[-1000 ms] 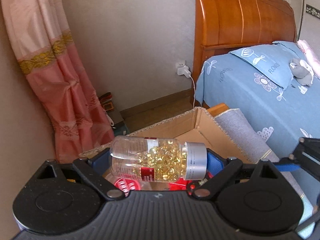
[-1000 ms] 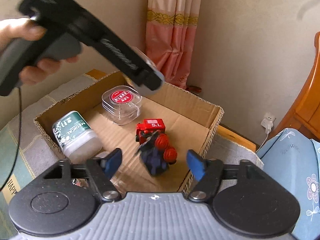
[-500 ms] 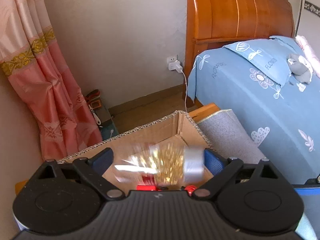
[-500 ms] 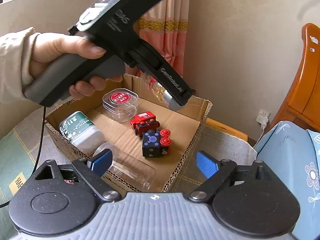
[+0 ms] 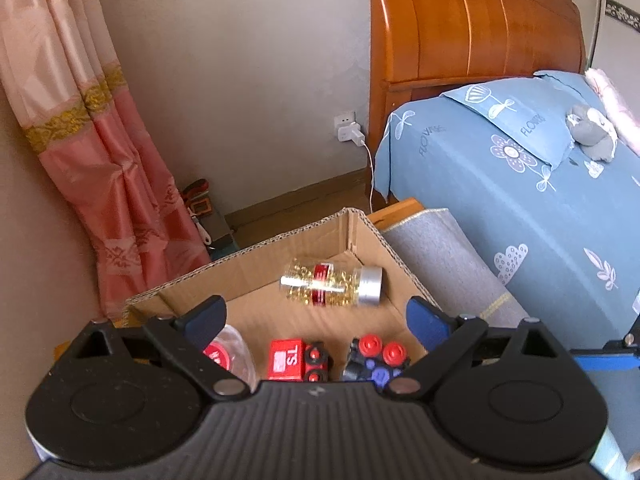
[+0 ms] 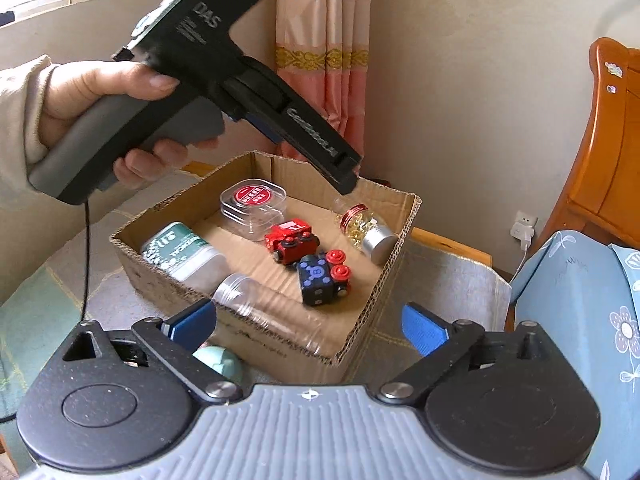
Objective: Organize rigid objects
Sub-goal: 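Carry the capsule bottle and cube toy into the box and open both grippers, then move left tool to the grey cat figurine and grasp it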
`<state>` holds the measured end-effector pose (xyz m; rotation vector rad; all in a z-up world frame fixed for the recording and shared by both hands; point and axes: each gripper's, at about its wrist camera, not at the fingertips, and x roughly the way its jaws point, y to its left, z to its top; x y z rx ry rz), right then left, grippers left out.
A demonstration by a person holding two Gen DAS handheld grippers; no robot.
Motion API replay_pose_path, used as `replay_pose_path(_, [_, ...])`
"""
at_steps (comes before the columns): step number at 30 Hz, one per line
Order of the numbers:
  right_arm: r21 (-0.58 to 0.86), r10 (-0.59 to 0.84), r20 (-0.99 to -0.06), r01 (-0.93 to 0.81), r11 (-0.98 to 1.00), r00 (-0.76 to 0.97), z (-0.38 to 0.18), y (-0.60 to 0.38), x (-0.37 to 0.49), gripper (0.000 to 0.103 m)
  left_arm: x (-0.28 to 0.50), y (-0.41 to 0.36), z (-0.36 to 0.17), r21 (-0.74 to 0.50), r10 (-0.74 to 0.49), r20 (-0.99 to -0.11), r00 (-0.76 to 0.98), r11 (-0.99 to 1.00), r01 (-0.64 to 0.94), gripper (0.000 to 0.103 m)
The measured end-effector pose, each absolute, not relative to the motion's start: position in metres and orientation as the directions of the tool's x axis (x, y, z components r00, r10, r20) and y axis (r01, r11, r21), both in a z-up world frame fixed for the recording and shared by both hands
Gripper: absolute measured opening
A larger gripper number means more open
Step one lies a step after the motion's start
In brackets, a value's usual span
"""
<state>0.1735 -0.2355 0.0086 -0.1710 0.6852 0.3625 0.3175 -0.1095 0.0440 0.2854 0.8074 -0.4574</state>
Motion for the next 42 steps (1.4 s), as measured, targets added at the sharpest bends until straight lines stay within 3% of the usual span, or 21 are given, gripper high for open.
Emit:
replay_pose_path(15, [0.024, 0.283, -0.639, -0.348, 0.937, 0.715, 0.005, -0.235, 0.116, 0.103, 0.238, -0.08, 0.065, 0.102, -0.278, -0.71, 0.647, 0.868, 0.485, 0.1])
replay_pose_path(25, [0.081, 0.259, -0.672, -0.278, 0.957, 0.693, -0.029, -0.227, 0.078, 0.103, 0.175, -0.06, 0.049, 0.097, -0.293, -0.712, 0.639, 0.86, 0.502, 0.1])
replay_pose_path(42, [-0.008, 0.116, -0.719, -0.175, 0.985, 0.686, -0.081, -0.212, 0.033, 0.103, 0.088, -0.037, -0.007, 0.055, -0.311, -0.711, 0.63, 0.87, 0.491, 0.101])
